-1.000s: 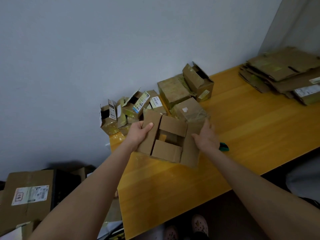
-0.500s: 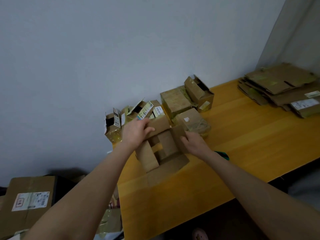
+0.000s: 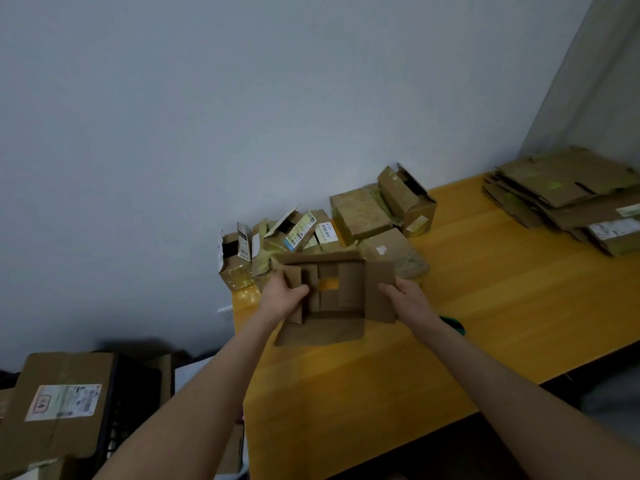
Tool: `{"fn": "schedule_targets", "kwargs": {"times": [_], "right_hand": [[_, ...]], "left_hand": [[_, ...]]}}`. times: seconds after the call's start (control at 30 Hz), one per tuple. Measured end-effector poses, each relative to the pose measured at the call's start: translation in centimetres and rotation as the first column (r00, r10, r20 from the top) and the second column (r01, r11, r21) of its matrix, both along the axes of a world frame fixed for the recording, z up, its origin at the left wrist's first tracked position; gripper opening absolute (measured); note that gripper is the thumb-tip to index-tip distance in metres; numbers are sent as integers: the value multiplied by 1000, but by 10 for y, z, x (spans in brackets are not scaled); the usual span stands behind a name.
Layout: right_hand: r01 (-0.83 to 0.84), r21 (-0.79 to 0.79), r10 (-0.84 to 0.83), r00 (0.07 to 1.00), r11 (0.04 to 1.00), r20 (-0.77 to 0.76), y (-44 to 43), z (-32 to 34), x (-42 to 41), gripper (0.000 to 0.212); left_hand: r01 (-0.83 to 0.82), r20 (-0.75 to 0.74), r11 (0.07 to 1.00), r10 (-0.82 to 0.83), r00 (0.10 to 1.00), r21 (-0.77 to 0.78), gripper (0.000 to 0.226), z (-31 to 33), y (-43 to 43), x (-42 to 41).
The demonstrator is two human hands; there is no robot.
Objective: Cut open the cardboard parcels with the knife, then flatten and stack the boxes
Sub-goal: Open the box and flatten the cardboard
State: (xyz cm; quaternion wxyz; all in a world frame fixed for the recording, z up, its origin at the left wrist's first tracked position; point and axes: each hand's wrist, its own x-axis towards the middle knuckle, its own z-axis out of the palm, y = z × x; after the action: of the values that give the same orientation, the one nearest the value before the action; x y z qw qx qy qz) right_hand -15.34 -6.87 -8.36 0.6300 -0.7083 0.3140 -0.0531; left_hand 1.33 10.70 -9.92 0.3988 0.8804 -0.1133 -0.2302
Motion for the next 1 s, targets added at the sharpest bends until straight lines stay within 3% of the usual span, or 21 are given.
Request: {"fn": "schedule_targets", "kwargs": {"times": [0.1,0.2,0.27,0.33,0.4,0.5,0.57,0.67,0.73,0.87,0.93,1.0], "right_hand": [[119,120,-112,992,986,-62,-13,-9,-8,25],[149,366,-134,989,919,-67,-28,-14,-17,37],[50,563,-46,999,825,-20,-37,-17,-25,46],[3,635,13,1000,773,-20,-44,-20,-27,61],[35,616,18,997,787,-80,-43,-21,-24,59],[31,488,33,992,872,-121,-34,-24,-17,56],[12,423,43,992,906,-121,-27,-26,-14,62],[43,374,-11,996,927,-88,-19,-28,-13,82],[22,329,-1,998,944,-65,-12,-25,-12,88],[89,427,-86,996,900,-27,-6,-20,-10,63],[114,462,-110,993,879,-36,-6,-18,-11,40],[126,514,-126,991,848,-35,-9,-21,-11,39]], "left_hand": [[2,-136,984,-27,990,-178,14,15,13,3],[-66,-363,915,-91,927,-399,17,31,25,4],[-31,-425,890,-186,886,-455,18,34,33,6],[32,-452,880,-275,848,-475,18,37,35,8],[109,-458,866,-360,813,-488,21,37,36,8],[263,-395,836,-474,787,-481,73,36,30,5],[216,-383,853,-421,822,-476,86,41,23,-3],[18,-389,895,-212,897,-445,82,40,13,-7],[53,-305,930,-172,937,-363,83,37,10,-12],[70,-141,943,-121,983,-324,73,25,10,-20],[79,-127,929,-133,983,-363,66,22,11,-22],[74,-151,914,-146,978,-400,62,23,11,-23]]}}
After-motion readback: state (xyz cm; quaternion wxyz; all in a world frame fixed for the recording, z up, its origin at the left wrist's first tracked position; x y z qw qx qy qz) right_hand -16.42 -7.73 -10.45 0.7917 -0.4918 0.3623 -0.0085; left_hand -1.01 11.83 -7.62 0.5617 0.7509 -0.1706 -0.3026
